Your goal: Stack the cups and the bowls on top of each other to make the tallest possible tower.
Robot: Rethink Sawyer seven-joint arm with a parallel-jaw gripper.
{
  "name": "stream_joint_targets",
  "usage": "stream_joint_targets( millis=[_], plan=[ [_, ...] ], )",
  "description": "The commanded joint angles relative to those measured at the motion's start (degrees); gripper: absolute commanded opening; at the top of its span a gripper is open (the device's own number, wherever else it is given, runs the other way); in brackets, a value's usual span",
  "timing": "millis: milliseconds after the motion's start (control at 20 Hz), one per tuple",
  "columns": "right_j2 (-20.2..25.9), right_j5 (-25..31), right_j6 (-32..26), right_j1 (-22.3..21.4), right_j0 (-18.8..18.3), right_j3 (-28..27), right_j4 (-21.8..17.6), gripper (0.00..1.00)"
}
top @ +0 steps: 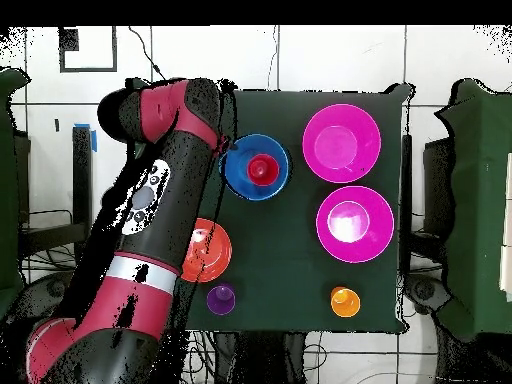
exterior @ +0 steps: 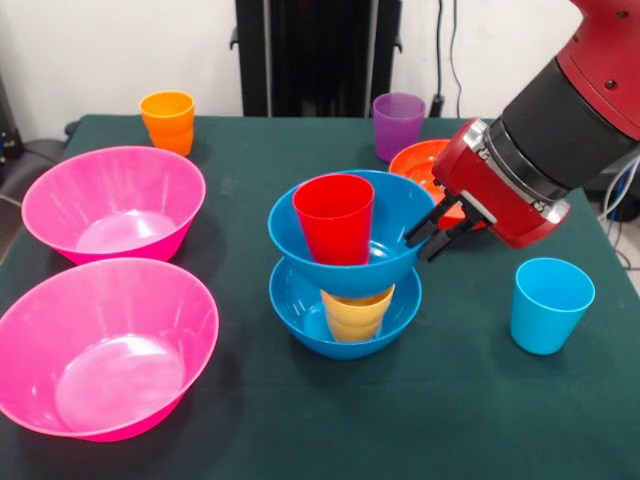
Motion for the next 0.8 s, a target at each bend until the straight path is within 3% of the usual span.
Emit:
stream_joint_targets(
  millis=[50, 800],
  plan=[
    [2.0, 6.8, -1.5, 1.0, 1.0, 0.0, -5.1, 0.00],
    [2.7, 3.0, 1.5, 1.2, 2.2, 2.4, -4.7, 0.00]
  ],
)
